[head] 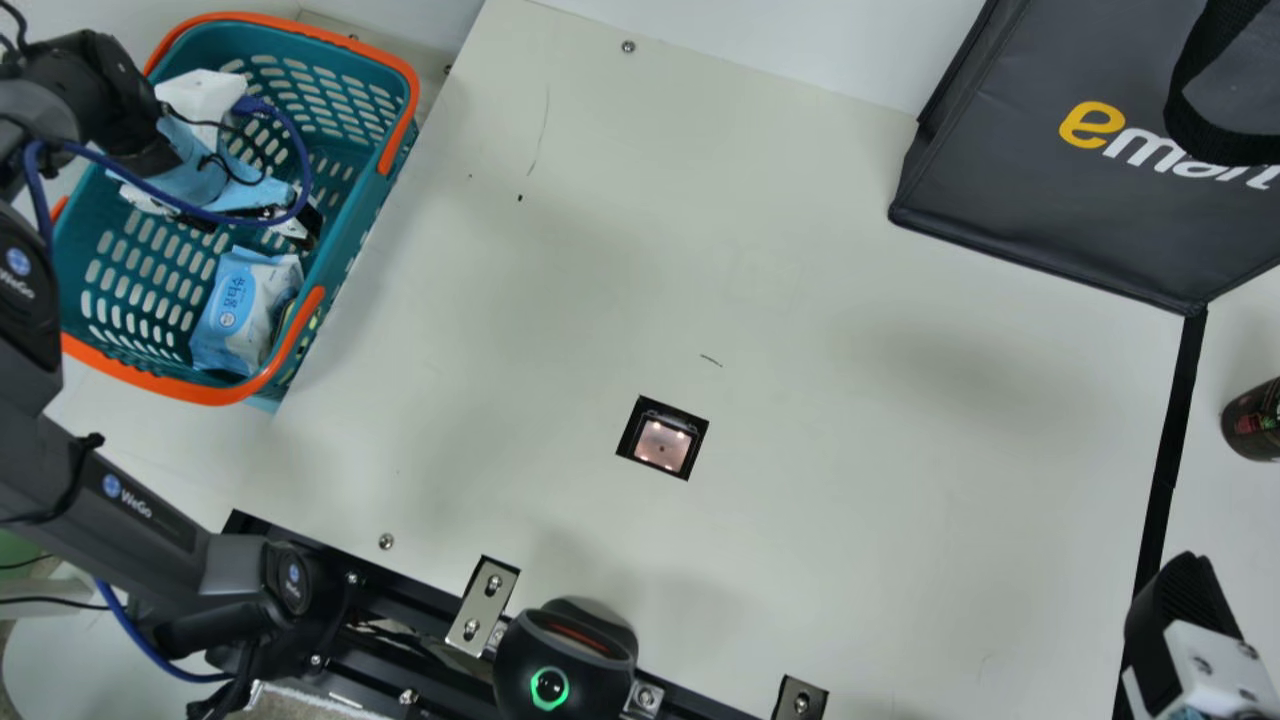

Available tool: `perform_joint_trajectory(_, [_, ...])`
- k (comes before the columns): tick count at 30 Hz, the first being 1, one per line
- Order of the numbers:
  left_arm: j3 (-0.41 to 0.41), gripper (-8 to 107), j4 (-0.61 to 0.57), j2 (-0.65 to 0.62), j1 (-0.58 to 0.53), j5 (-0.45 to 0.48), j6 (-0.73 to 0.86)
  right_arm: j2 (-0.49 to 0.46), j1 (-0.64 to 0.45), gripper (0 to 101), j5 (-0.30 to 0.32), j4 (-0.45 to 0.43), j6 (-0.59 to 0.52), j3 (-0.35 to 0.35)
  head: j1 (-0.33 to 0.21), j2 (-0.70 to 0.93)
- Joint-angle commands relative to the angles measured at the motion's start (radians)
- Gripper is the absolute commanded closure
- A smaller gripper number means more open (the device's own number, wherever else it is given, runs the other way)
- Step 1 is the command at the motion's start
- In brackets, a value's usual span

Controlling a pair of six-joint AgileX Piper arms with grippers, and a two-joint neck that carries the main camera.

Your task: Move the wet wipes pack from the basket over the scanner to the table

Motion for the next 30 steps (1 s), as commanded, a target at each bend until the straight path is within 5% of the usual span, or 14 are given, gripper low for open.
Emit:
perform_joint_trajectory(1, [0.02, 9, 0.0, 0.0, 0.004, -0.009, 0.004, 0.0, 0.0, 6, 0.0, 0.0, 0.0, 0.0, -0.03, 0.004])
perform_joint_trajectory(16, [0.187, 9, -0.035, -0.042, 0.063, -0.26, -0.069, 0.0, 0.0, 6, 0.0, 0.0, 0.0, 0.0, -0.03, 0.004])
perform_joint_trajectory(30, [0.264, 9, 0.049, -0.017, 0.087, -0.429, -0.365, 0.0, 0.0, 6, 0.0, 0.0, 0.0, 0.0, -0.03, 0.004])
